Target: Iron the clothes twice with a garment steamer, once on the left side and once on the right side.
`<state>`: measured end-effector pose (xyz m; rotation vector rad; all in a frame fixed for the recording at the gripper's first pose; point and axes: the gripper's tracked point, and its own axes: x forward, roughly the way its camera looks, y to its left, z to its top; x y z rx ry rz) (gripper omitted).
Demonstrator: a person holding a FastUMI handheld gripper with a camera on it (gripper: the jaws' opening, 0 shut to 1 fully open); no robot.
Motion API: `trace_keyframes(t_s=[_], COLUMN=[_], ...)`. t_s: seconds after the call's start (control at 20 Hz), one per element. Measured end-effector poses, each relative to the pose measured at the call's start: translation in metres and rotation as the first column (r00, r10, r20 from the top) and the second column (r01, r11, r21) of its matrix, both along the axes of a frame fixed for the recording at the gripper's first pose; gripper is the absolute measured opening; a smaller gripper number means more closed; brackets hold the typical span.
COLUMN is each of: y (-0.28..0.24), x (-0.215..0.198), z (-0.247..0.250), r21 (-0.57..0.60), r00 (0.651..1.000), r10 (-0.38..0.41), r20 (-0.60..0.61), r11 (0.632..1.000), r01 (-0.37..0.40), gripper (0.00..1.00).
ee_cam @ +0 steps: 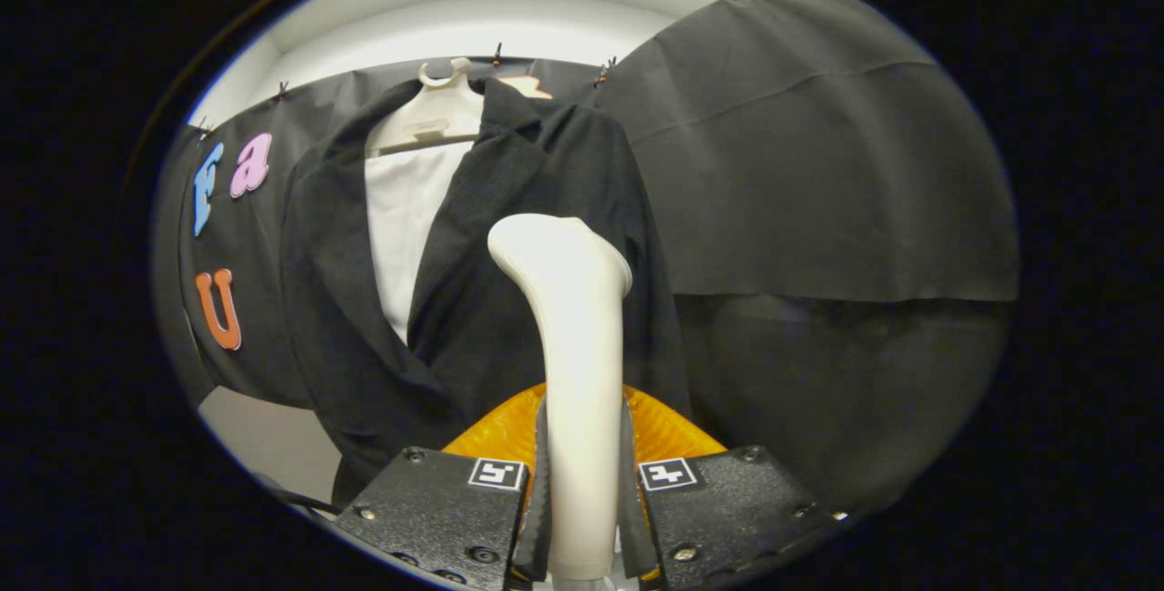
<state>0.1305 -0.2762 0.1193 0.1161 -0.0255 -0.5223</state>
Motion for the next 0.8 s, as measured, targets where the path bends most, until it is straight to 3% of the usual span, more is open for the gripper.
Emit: trace_keyframes(t_s=[0.8], y=[0.003], x=[0.010], z=[-0.089], r21=[0.041], r00=[0.990], r10=[-0.002], r20=[-0.141], r11=[0.999], r01=[0.007], gripper=[0.33])
